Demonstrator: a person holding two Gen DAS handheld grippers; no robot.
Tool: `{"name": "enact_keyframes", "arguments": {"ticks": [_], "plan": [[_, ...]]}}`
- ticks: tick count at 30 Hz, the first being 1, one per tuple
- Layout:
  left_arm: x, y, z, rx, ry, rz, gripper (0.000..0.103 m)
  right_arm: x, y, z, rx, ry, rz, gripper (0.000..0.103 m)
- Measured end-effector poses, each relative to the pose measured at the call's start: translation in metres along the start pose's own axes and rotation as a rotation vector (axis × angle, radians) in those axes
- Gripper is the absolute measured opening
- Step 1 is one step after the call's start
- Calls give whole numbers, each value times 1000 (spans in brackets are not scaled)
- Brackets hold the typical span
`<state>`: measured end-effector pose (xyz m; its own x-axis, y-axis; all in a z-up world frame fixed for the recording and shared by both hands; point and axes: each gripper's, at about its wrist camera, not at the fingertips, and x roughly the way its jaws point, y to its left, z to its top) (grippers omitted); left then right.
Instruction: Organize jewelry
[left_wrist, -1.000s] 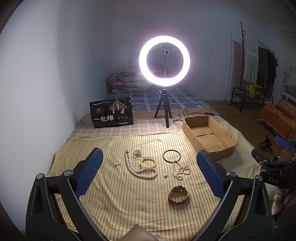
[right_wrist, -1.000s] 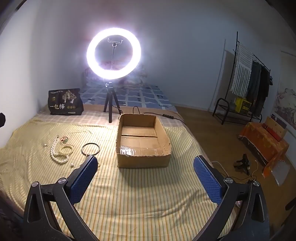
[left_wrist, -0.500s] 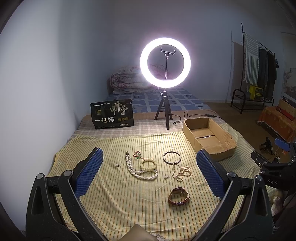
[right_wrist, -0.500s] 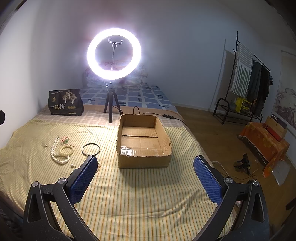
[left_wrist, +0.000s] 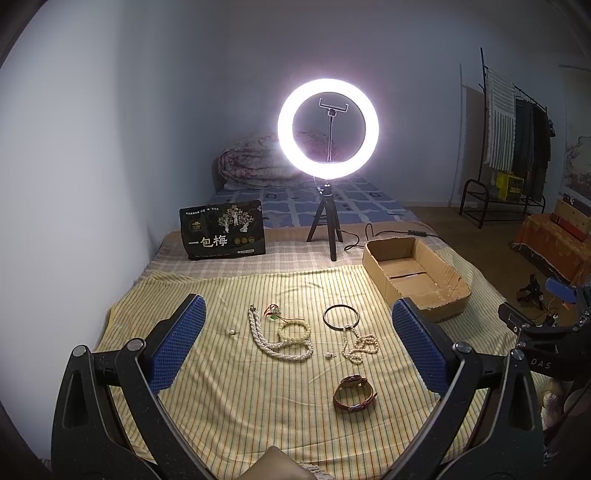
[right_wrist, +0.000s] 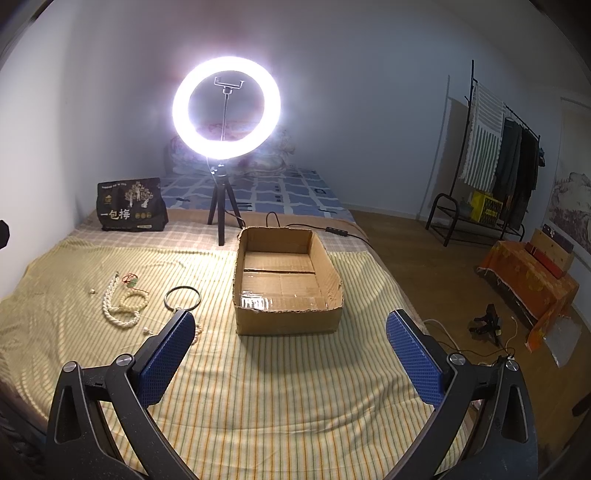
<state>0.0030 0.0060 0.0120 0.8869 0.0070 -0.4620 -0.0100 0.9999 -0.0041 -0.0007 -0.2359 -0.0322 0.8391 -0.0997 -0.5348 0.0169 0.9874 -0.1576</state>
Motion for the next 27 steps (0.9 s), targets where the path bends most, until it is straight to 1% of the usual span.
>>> {"name": "enact_keyframes", "arguments": {"ticks": [8, 12, 27], "plan": [[-2, -2, 3, 0, -2, -2, 103, 0, -1, 0, 1, 2, 1, 102], [-7, -5, 12, -1, -5, -3, 103, 0, -1, 0, 2, 3, 3, 102], [-9, -7, 9, -2, -2, -6, 103, 0, 0, 0, 3, 3, 2, 102]]}}
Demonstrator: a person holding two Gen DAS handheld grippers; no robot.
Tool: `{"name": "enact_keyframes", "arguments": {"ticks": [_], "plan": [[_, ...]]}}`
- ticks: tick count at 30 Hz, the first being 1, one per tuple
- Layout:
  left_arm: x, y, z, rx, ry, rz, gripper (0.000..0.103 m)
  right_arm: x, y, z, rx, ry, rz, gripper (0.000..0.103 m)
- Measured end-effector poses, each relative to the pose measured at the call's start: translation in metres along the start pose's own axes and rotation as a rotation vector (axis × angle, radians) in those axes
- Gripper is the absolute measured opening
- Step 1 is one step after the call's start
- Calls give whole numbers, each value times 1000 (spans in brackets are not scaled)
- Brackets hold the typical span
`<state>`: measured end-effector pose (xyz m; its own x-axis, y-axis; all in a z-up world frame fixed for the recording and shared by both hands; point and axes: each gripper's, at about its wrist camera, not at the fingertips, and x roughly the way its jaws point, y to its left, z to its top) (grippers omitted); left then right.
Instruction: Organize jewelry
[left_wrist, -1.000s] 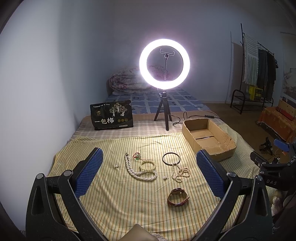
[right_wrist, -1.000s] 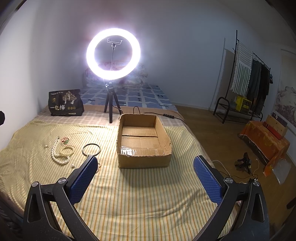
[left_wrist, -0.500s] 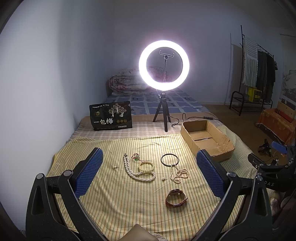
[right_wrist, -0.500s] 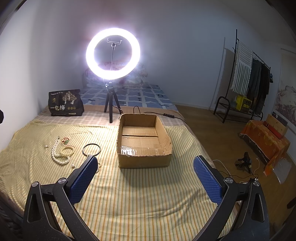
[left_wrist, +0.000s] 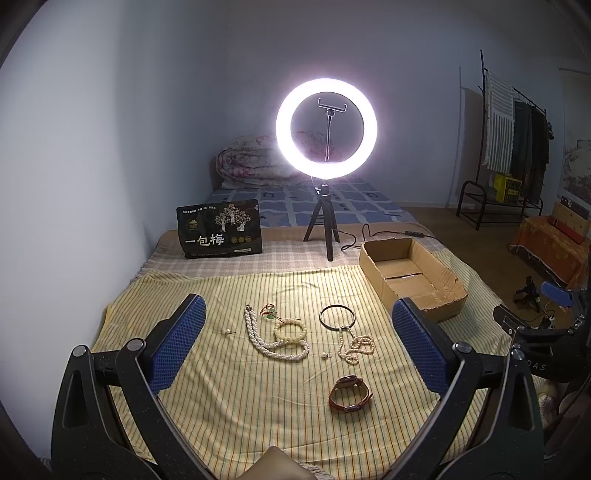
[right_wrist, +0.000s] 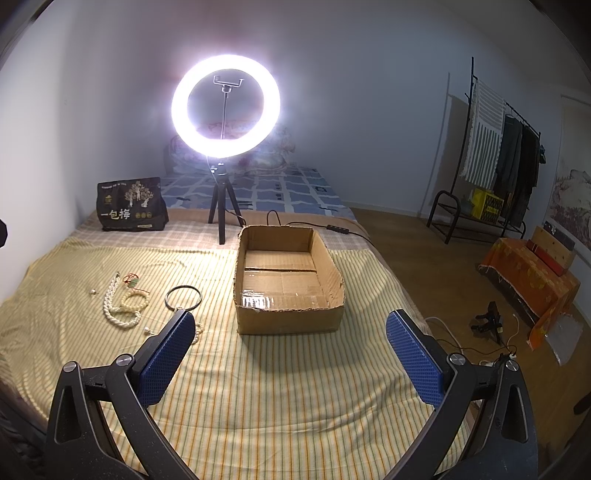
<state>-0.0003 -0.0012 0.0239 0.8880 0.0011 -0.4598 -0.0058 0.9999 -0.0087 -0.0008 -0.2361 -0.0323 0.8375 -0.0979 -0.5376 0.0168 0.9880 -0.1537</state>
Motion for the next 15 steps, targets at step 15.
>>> {"name": "enact_keyframes", "arguments": {"ticks": [15], "plan": [[1, -2, -4, -1, 5, 9, 103, 2, 1, -1, 4, 8, -2, 102]]}}
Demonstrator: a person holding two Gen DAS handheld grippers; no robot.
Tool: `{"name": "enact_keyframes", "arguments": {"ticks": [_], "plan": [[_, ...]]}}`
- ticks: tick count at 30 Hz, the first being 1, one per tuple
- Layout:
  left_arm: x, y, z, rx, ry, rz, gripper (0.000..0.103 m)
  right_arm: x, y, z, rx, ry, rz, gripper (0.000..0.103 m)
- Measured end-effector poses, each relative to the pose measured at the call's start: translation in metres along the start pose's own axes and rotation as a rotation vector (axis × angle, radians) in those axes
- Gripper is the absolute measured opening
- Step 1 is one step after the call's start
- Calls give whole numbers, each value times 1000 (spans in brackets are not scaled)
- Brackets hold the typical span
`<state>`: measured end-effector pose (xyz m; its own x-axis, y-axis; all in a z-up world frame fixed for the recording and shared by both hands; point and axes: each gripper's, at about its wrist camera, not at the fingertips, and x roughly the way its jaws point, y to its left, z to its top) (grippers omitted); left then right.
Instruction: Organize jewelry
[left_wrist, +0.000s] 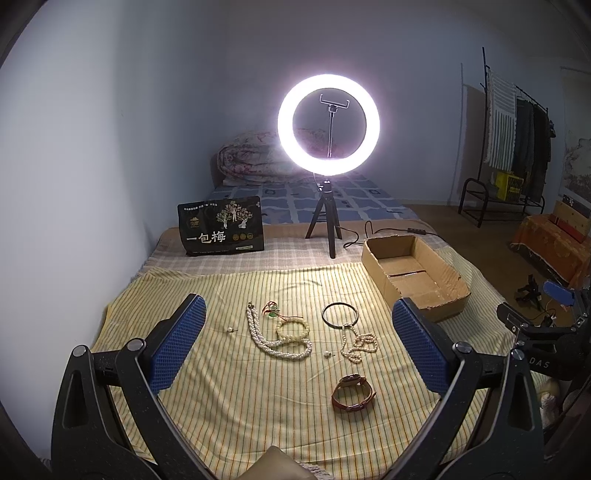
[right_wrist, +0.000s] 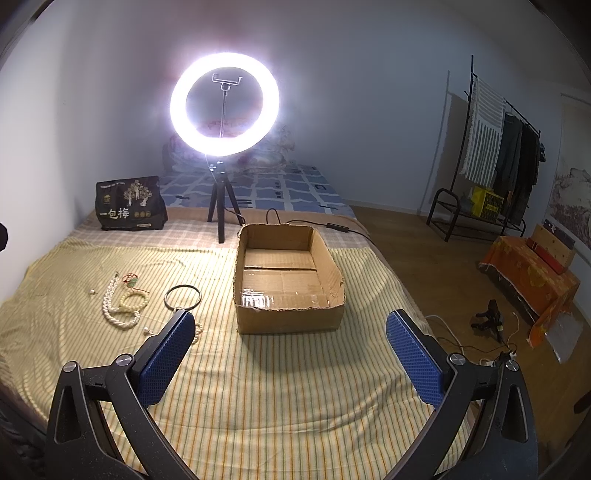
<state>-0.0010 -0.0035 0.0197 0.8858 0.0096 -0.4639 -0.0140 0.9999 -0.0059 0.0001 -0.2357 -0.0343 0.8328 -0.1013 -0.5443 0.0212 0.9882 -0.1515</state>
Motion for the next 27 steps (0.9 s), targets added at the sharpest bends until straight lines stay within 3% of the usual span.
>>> {"name": "enact_keyframes", "arguments": {"ticks": [9, 18, 27], "plan": [[20, 16, -6, -15, 50, -14, 103, 8, 4, 0, -15, 16, -1, 102], [49, 48, 1, 1, 119, 26, 103, 31, 15, -7, -61, 94, 134, 102], [91, 87, 10, -3, 182, 41, 103, 51, 33, -2, -150, 130, 195, 102]]}}
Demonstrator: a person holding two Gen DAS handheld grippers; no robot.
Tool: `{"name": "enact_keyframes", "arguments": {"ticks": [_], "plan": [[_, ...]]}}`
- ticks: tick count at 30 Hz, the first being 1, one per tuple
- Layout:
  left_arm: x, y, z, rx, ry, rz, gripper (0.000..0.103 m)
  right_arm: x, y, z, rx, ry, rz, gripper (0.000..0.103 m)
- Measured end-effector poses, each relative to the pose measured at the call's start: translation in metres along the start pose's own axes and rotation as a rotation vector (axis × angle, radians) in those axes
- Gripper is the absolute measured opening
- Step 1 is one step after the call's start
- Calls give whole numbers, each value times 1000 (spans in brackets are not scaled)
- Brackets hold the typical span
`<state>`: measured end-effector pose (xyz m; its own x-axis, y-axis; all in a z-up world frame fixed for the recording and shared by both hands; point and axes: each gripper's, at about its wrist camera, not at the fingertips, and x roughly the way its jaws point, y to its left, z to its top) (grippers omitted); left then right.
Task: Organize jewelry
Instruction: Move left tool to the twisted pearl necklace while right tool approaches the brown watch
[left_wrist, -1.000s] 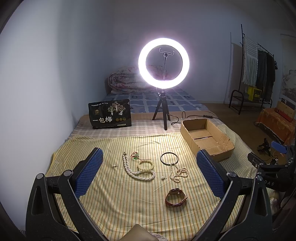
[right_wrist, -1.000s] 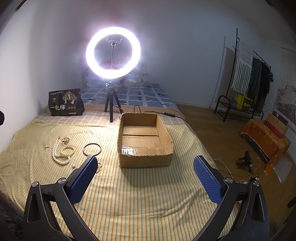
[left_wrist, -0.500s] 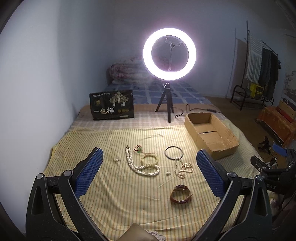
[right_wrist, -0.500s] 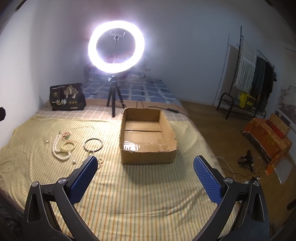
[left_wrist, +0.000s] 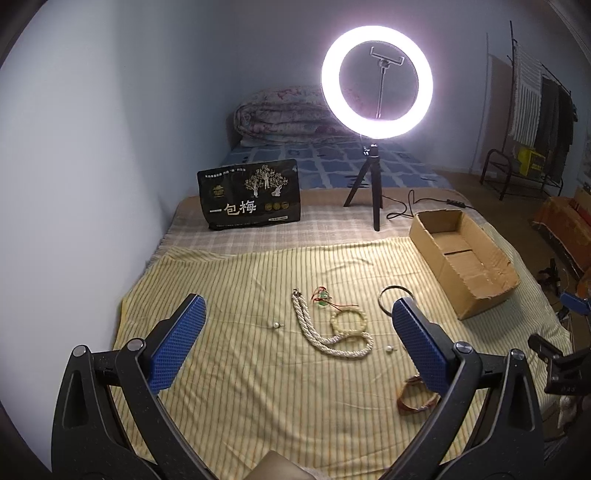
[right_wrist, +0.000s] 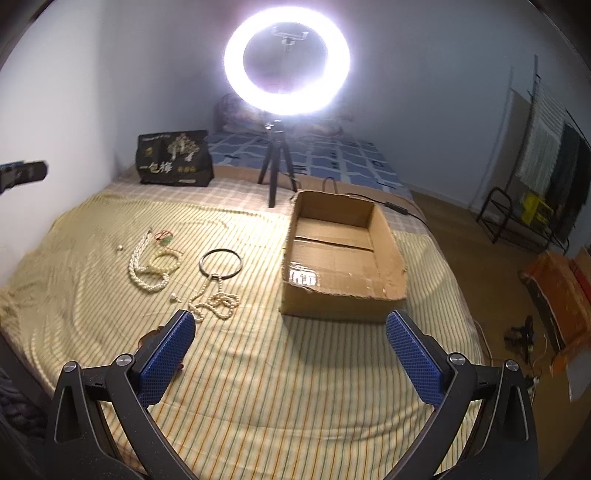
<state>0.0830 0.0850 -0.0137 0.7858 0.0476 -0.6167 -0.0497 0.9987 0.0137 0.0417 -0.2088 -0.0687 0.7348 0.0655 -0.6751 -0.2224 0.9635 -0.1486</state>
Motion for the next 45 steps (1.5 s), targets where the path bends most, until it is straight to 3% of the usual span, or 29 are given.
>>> {"name": "enact_keyframes", "arguments": {"ticks": [5, 9, 12, 16, 20, 22, 25, 31, 36, 45], "plan": [[23, 13, 4, -18, 26, -13, 100, 13, 13, 5, -52, 41, 68, 97], [45, 24, 2, -65, 84, -35, 81, 29, 26, 6, -68, 83, 118, 89], [67, 30, -3, -98, 159, -66, 75, 48, 38, 3, -86, 135, 161, 78], [106, 35, -14, -157, 303, -109, 49, 66, 52, 1, -94, 191, 217, 72], [141, 38, -32, -258, 446, -168, 46, 75, 61, -2, -99, 235, 267, 71], [154, 33, -39, -270, 493, -180, 39, 82, 65, -6, -96, 268, 296, 70], [169, 30, -43, -299, 536, -186, 39, 91, 67, -11, -86, 313, 323, 61], [198, 40, -47, -412, 592, -181, 39, 109, 65, -15, -37, 374, 348, 52], [222, 37, -51, -463, 631, -170, 39, 114, 70, -15, -44, 387, 352, 52], [243, 21, -52, -409, 649, -91, 38, 118, 70, -16, -39, 407, 357, 45]]}}
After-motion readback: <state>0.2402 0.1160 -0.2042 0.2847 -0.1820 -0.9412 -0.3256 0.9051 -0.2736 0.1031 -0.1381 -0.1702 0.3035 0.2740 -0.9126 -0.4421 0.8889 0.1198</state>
